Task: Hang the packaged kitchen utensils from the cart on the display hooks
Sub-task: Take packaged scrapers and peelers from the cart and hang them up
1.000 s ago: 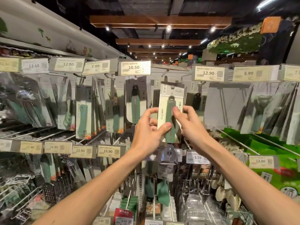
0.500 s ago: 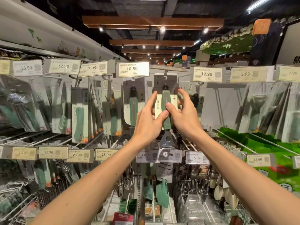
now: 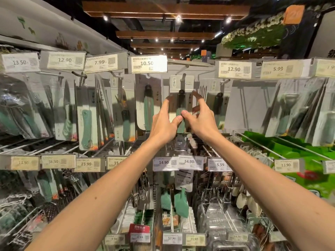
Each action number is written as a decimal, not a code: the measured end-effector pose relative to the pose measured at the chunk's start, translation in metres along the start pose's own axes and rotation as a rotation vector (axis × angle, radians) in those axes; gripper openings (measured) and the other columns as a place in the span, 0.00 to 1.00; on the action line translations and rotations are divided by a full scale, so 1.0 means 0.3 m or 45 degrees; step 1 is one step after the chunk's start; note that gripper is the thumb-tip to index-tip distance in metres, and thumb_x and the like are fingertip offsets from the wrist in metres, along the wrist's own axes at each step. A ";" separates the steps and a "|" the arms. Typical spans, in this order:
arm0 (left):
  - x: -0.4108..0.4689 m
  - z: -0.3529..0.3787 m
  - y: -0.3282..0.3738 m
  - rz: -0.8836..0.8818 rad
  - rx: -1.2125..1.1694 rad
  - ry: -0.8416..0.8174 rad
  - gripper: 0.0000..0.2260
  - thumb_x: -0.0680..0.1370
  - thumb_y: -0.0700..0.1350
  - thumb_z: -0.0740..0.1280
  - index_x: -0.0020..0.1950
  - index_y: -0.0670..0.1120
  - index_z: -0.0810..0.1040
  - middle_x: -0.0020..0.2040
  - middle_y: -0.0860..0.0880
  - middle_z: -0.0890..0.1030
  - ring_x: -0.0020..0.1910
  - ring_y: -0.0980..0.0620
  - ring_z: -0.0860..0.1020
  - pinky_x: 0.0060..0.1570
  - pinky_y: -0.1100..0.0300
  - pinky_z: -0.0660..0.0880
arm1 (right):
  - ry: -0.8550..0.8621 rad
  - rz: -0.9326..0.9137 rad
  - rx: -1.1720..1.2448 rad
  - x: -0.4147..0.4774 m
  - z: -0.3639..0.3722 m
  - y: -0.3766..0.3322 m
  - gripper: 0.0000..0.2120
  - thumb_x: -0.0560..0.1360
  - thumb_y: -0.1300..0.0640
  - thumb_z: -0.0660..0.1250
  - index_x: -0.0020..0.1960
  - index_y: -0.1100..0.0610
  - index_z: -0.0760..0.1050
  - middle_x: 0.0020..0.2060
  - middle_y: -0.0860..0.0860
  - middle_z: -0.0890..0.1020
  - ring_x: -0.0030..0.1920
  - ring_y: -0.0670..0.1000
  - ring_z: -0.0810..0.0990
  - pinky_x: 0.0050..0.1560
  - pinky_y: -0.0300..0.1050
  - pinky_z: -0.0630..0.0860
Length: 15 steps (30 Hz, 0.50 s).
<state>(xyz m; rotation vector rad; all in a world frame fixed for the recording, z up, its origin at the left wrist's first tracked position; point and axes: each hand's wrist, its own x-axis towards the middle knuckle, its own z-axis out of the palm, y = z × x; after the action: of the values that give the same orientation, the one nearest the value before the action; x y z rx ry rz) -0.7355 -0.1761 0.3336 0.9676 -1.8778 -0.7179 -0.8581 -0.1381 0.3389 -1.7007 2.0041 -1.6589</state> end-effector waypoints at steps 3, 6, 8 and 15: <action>0.000 -0.004 -0.003 -0.006 0.033 -0.023 0.31 0.82 0.49 0.65 0.80 0.53 0.53 0.78 0.46 0.63 0.77 0.44 0.61 0.71 0.43 0.62 | -0.025 -0.024 -0.024 -0.006 -0.003 0.015 0.29 0.78 0.52 0.67 0.76 0.49 0.60 0.42 0.49 0.78 0.41 0.46 0.78 0.47 0.47 0.74; -0.029 -0.028 0.011 -0.007 0.059 -0.058 0.30 0.82 0.50 0.65 0.80 0.55 0.53 0.75 0.46 0.69 0.74 0.45 0.66 0.71 0.41 0.63 | -0.030 -0.025 -0.014 -0.039 -0.030 0.025 0.30 0.78 0.50 0.67 0.76 0.46 0.58 0.49 0.53 0.78 0.47 0.52 0.80 0.51 0.49 0.78; -0.064 -0.046 0.017 -0.010 0.099 -0.042 0.26 0.82 0.50 0.64 0.78 0.55 0.59 0.65 0.48 0.77 0.62 0.49 0.75 0.66 0.45 0.70 | -0.014 -0.018 -0.018 -0.085 -0.061 0.031 0.26 0.78 0.50 0.66 0.74 0.47 0.62 0.53 0.52 0.76 0.49 0.49 0.78 0.54 0.48 0.76; -0.320 -0.150 0.078 0.182 0.514 -0.047 0.09 0.80 0.52 0.67 0.44 0.48 0.75 0.35 0.52 0.77 0.33 0.57 0.72 0.33 0.63 0.64 | -0.145 -0.049 0.051 -0.414 -0.194 0.038 0.08 0.77 0.51 0.69 0.53 0.52 0.74 0.40 0.48 0.78 0.37 0.43 0.75 0.41 0.37 0.75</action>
<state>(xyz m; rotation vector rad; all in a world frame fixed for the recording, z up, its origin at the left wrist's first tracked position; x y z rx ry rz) -0.6737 -0.0870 0.3296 1.0567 -2.1469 -0.2756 -0.8514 -0.0114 0.2861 -1.7871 1.8872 -1.5636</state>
